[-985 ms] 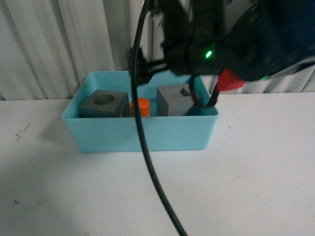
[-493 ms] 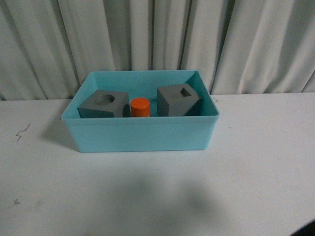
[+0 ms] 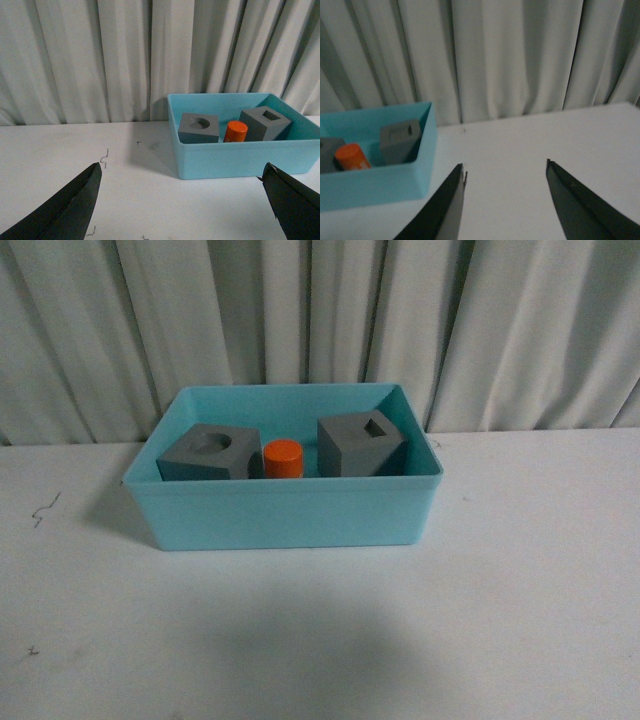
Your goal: Place gray and orange parts in blue box
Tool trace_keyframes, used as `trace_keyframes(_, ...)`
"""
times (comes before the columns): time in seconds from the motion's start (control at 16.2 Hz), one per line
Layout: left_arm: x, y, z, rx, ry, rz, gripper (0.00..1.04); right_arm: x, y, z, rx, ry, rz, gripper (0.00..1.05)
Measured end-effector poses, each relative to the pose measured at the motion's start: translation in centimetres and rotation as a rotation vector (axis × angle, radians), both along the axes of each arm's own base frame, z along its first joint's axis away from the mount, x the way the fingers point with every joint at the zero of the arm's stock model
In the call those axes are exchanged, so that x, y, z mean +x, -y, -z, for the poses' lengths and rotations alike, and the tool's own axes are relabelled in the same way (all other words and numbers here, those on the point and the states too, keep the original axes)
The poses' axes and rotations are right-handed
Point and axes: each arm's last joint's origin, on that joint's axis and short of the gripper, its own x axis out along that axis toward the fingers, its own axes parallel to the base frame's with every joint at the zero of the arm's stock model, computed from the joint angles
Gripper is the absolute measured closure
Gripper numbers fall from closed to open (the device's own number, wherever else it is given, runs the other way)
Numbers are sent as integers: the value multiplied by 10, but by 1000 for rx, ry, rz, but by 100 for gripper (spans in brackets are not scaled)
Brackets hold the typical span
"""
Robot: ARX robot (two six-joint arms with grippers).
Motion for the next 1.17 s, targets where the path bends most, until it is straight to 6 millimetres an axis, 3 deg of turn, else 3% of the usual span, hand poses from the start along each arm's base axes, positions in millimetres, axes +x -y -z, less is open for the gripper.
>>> trace_keyframes(0.31, 0, 0, 0, 0, 0, 0, 7, -6, 5, 4, -21, 28, -1, 74)
trace_keyframes(0.37, 0, 0, 0, 0, 0, 0, 7, -14, 9, 17, -36, -46, -2, 87)
trace_keyframes(0.49, 0, 0, 0, 0, 0, 0, 7, -22, 13, 13, -43, -11, -4, 103)
trace_keyframes(0.74, 0, 0, 0, 0, 0, -1, 7, -34, 28, 9, -44, -7, 13, 103)
trace_keyframes(1.17, 0, 0, 0, 0, 0, -1, 7, -52, 28, 4, -45, 15, 2, 103)
